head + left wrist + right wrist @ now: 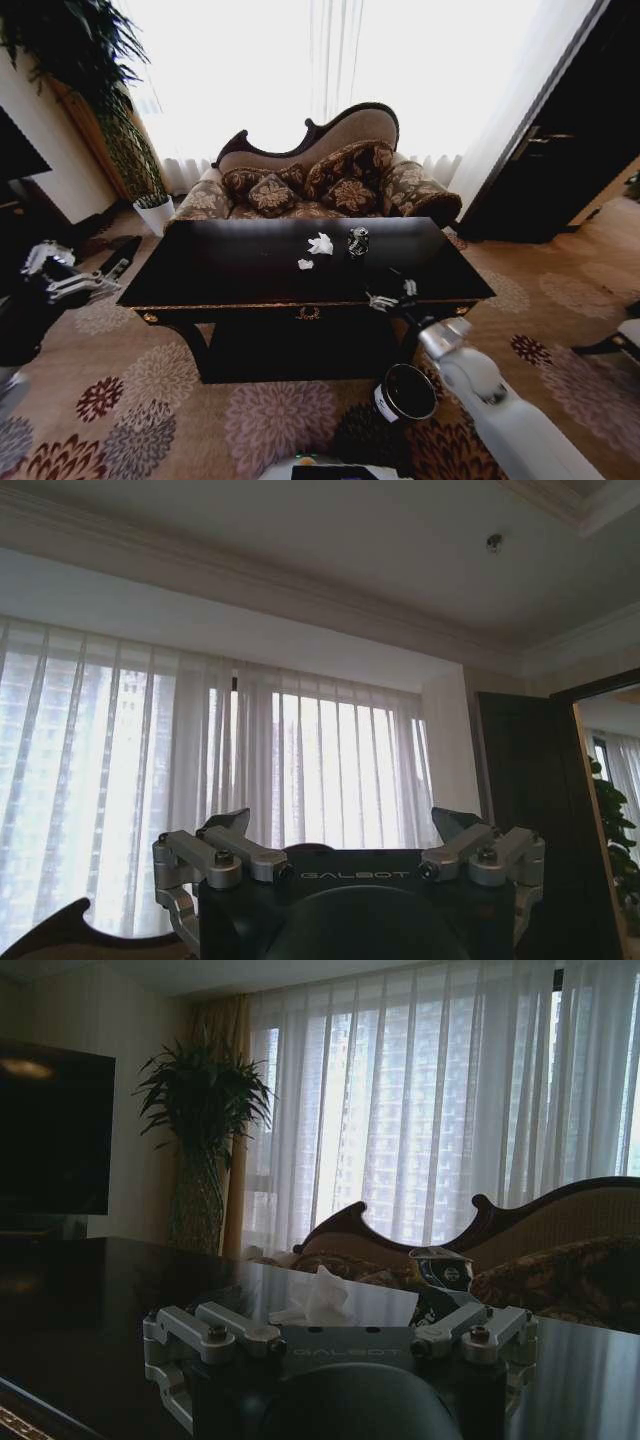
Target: Move to the front of the table and place the trash on the table into the trash bin.
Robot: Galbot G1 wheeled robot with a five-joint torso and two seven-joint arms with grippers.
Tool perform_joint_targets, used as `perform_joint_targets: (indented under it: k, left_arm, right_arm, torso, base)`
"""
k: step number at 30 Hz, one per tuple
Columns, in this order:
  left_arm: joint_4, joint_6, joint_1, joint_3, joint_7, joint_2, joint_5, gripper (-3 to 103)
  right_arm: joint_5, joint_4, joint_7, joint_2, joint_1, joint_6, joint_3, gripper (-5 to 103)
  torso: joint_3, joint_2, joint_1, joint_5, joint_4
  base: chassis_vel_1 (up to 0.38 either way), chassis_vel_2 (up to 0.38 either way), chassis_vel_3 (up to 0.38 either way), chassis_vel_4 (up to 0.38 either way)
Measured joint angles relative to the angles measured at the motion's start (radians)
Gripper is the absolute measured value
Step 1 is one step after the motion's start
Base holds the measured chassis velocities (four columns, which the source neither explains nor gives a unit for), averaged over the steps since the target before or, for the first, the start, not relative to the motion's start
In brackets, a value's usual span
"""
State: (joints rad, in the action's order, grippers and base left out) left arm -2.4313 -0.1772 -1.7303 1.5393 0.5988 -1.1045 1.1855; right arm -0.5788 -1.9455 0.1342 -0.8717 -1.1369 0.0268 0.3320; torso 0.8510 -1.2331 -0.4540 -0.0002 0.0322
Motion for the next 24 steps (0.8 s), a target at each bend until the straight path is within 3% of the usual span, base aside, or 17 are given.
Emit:
perform_joint_targets:
  k: [9,24]
  left_arm:
    - [-0.011,0.016,-0.029,0.019,0.016,-0.044,-0.020,100]
    - [-0.006,0.016,-0.021,0.015,0.019,-0.040,-0.024,100]
  right_arm:
    - [-0.023,0.105,-0.098,0.015,0.197,-0.093,-0.193,100]
    - [-0.109,0.235,-0.151,0.022,0.454,-0.143,-0.331,100]
  torso:
    - [0.000,0.000,0.000,0.0000,0.0002]
    - [0.000,0.000,0.000,0.0000,0.0003]
  base:
    - [0.000,0.000,0.000,0.000]
    - [0.000,0.000,0.000,0.000]
